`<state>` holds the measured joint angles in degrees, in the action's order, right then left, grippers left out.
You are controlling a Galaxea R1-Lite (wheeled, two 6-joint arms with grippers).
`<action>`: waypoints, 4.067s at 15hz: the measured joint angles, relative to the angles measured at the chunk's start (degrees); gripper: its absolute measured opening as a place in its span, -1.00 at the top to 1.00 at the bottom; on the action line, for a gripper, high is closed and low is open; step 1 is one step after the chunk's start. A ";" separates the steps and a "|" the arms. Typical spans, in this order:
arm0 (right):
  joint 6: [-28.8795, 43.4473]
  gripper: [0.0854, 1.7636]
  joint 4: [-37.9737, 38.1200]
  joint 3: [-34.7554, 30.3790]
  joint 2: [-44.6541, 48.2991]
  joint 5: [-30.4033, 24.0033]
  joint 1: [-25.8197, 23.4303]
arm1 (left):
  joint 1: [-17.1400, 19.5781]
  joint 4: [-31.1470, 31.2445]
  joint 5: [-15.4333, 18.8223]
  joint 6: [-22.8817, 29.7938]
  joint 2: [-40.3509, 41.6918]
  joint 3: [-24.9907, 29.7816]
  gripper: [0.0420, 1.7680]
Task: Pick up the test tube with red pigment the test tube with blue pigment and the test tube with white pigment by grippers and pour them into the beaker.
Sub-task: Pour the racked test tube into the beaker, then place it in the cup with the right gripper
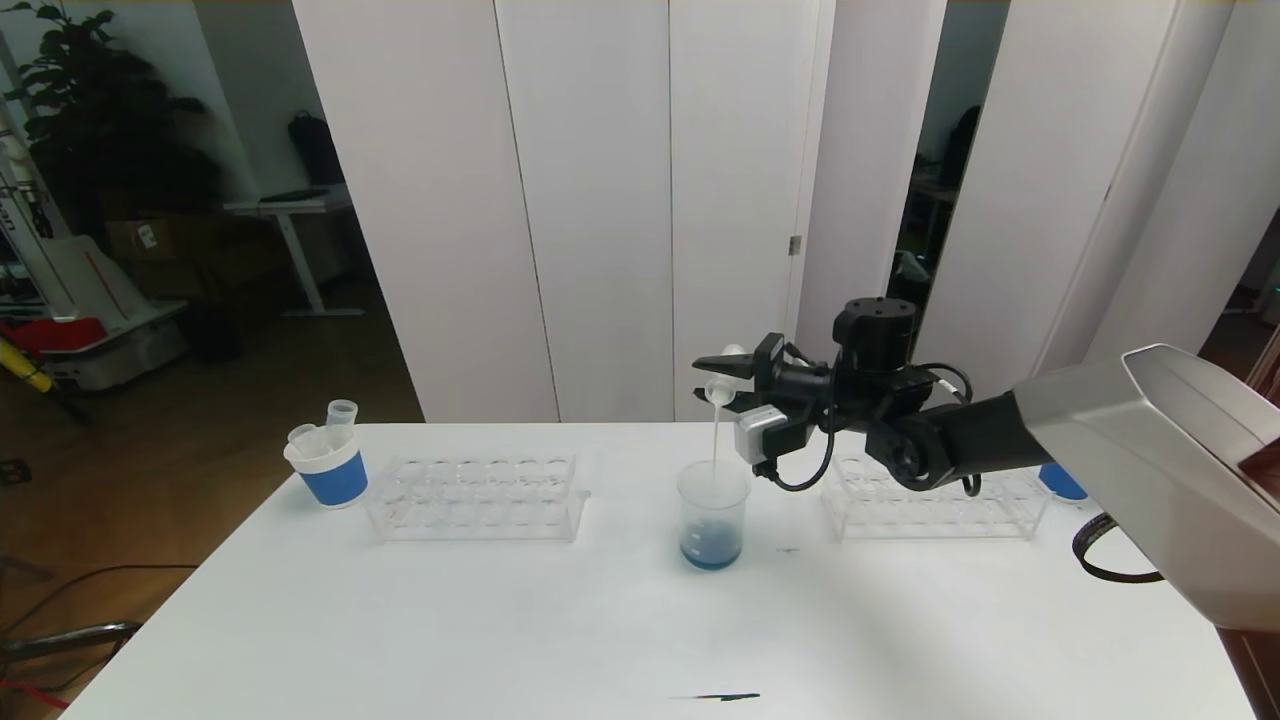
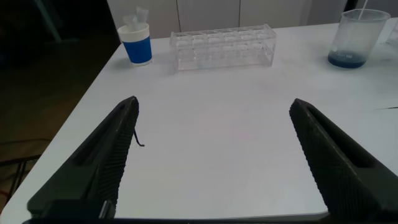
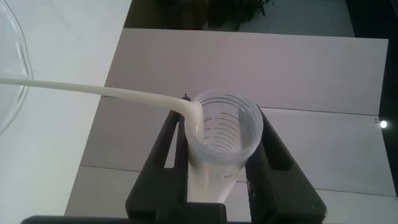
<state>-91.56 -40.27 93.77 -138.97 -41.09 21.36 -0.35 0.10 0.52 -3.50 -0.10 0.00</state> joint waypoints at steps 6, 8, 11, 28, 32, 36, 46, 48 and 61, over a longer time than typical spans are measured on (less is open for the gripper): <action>-1.05 0.40 0.00 1.16 -0.44 -0.02 0.35 | 0.00 0.00 0.00 0.00 0.00 0.00 -0.96; -2.43 0.40 0.02 1.29 -0.46 -0.05 0.33 | 0.00 0.00 0.00 0.02 0.00 0.00 -0.96; -4.55 0.40 0.05 1.71 -0.52 -0.06 0.09 | 0.00 0.00 0.00 0.00 0.00 0.00 -0.96; -16.76 0.40 0.46 7.19 -1.85 -4.13 0.41 | 0.02 0.00 0.00 0.00 0.00 0.00 -0.96; -16.04 0.40 0.28 7.45 -2.01 -4.13 0.77 | 0.02 0.00 -0.01 0.00 0.00 0.00 -0.96; -13.64 0.40 0.41 7.33 -0.85 -2.43 1.13 | 0.00 0.01 0.00 0.00 0.00 0.00 -0.96; 11.91 0.40 0.16 12.15 7.69 30.66 2.43 | 0.00 0.01 -0.01 0.02 0.00 0.00 -0.96; 19.43 0.40 -0.55 10.45 9.56 34.38 2.58 | 0.00 0.01 0.00 0.00 0.00 0.00 -0.96; 87.96 0.40 -3.91 -13.95 20.20 74.58 0.49 | 0.00 0.01 0.00 0.00 0.00 0.00 -0.96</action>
<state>-3.61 -44.18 79.82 -118.77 33.49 21.85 -0.35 0.11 0.52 -3.50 -0.10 0.00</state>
